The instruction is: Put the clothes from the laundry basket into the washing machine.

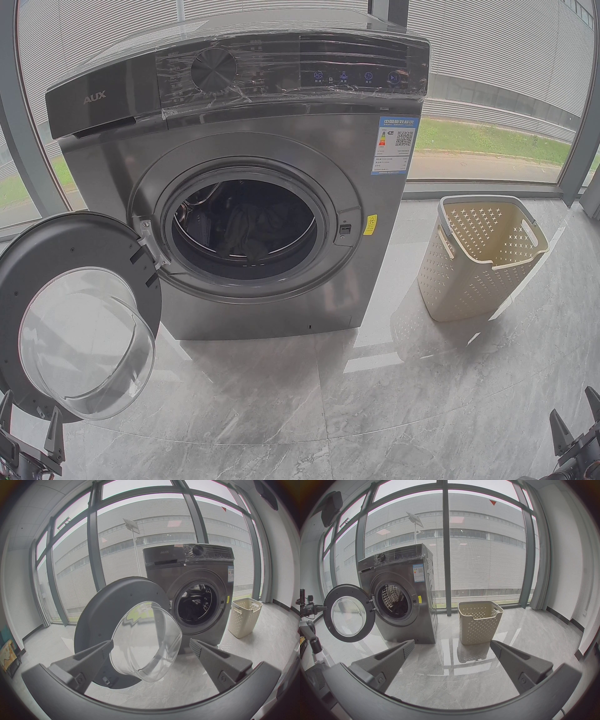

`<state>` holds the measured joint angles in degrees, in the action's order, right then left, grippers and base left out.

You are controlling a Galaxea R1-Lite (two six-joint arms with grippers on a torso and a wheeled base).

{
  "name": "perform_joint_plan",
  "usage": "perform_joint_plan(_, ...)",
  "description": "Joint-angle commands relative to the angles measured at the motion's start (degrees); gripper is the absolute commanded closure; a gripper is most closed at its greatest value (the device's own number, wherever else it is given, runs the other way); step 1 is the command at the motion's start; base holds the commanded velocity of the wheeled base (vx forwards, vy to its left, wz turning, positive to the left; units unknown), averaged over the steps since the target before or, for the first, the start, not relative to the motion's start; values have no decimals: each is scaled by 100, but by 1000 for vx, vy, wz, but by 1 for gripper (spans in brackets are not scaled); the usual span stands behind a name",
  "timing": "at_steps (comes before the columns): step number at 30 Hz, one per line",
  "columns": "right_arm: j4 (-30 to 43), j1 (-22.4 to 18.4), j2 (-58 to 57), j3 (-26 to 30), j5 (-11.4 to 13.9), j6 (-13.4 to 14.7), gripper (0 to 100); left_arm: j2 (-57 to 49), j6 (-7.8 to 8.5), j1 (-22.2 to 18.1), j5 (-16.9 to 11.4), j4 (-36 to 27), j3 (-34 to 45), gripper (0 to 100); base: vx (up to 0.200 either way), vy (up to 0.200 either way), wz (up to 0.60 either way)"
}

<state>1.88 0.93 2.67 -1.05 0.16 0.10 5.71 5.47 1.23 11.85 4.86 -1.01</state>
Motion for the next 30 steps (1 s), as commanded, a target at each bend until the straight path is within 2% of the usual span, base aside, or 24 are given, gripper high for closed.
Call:
perform_joint_plan(1, -126, -84, -267, 70, 2, -27, 0, -571, -64, -132, -473, -108, 101, 0, 0, 0, 0)
perform_joint_plan(2, -126, -84, -267, 70, 2, -27, 0, -571, -64, -132, -473, -108, 101, 0, 0, 0, 0)
perform_joint_plan(3, -126, -101, -267, 70, -7, -19, 0, -562, -196, -123, -464, -135, 101, 0, 0, 200, 0)
perform_joint_plan(5, -135, -84, -267, 70, -7, -10, 0, -562, -574, -132, -535, -161, 101, 0, 0, 200, 0)
perform_joint_plan(6, -135, -84, -267, 70, -16, -10, 0, -553, -653, -123, -543, -161, 101, 0, 0, 200, 0)
perform_joint_plan(7, -135, -84, -267, 70, -25, -1, 0, -553, -837, -123, -631, -170, 101, 0, 0, 200, 0)
perform_joint_plan(8, -135, -93, -267, 78, -25, -1, 0, -562, -908, -123, -745, -188, 101, 0, 0, 200, 0)
perform_joint_plan(10, -135, -84, -267, 70, -16, -1, 0, -562, -916, -132, -877, -249, 101, 0, 0, 200, 0)
perform_joint_plan(17, -135, -93, -267, 70, -16, -10, 0, -562, -908, -123, -877, -258, 101, 0, 0, 200, 0)
perform_joint_plan(23, -135, -93, -267, 70, -16, -10, 0, -562, -908, -123, -877, -258, 101, 0, 0, 0, 0)
perform_joint_plan(30, -135, -93, -267, 70, -16, -10, 0, -553, -908, -123, -877, -267, 101, 0, -171, 0, 0)
